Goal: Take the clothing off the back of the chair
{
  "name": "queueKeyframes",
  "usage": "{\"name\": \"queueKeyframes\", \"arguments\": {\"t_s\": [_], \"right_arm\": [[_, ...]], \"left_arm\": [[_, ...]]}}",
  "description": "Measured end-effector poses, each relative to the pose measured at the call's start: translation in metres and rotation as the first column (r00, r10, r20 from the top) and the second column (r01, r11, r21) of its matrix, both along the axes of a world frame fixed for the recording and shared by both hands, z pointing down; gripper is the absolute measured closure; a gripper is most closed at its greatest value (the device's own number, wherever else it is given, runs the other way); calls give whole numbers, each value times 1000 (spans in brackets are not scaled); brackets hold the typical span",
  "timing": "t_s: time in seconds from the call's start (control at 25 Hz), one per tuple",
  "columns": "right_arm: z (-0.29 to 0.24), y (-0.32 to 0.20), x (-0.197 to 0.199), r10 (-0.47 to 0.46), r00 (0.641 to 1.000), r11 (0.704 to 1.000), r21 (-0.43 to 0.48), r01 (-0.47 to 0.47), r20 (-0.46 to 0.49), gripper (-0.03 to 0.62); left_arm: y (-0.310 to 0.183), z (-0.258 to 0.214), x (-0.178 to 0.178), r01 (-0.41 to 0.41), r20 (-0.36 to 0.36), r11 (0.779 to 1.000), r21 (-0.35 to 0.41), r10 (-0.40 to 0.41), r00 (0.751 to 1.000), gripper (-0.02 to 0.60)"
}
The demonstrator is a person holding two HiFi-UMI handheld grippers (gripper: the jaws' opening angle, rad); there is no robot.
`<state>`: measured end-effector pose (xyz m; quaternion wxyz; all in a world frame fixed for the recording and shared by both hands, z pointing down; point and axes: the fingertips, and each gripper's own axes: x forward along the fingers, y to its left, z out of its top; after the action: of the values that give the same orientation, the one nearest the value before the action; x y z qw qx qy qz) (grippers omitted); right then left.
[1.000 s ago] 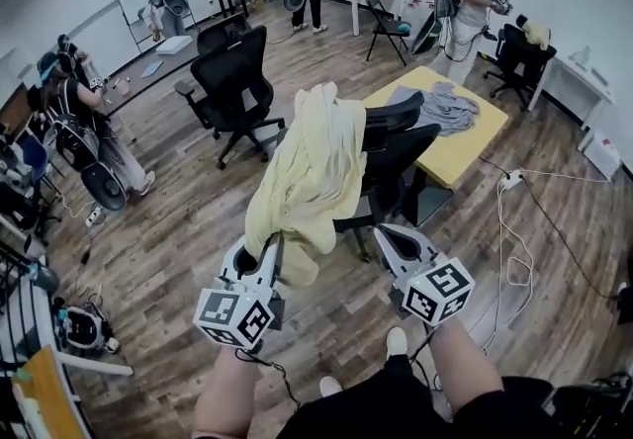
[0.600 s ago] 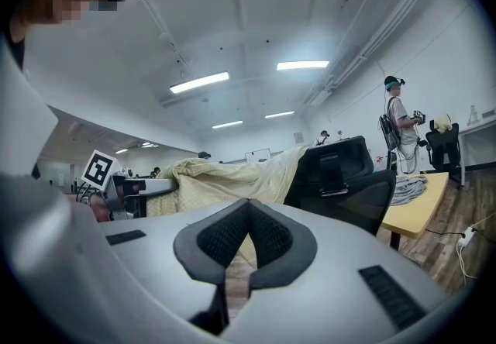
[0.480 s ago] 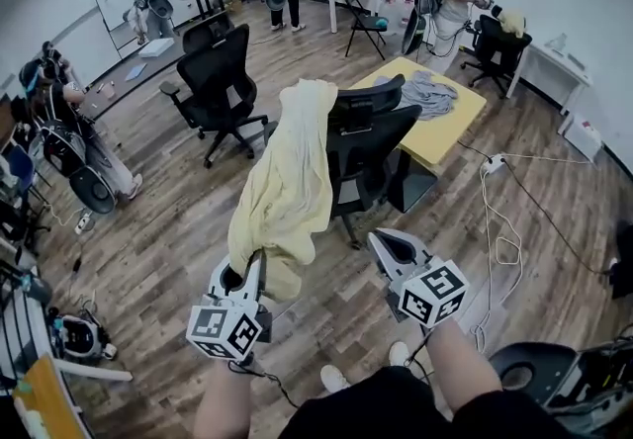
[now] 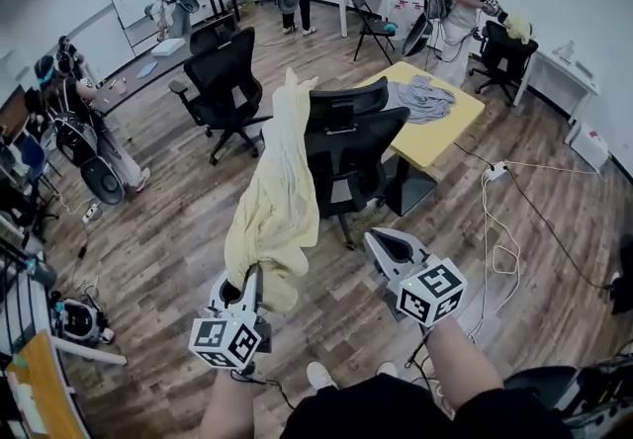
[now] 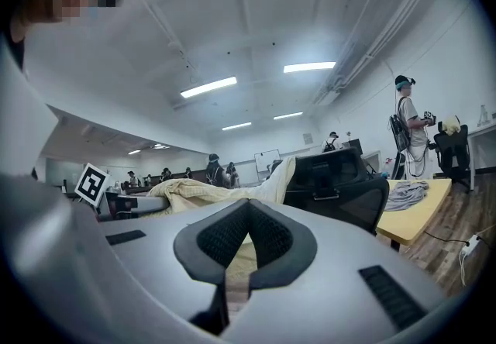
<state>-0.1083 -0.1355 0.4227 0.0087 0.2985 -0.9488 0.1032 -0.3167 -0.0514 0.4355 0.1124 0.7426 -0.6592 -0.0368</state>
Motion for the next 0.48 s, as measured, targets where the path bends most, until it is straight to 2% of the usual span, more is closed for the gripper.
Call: {"name": "queueKeyframes", "arguments": {"t_s": [0.32, 0.48], "right_arm": [[-9, 19, 41, -85, 996, 996, 30, 84, 19, 580], [-10, 31, 63, -88, 996, 996, 28, 88, 16, 580]], "left_arm": [[35, 5, 59, 43, 8, 999, -26, -43, 999, 492], [46, 20, 92, 35, 11, 998, -59, -35, 999, 492]]}}
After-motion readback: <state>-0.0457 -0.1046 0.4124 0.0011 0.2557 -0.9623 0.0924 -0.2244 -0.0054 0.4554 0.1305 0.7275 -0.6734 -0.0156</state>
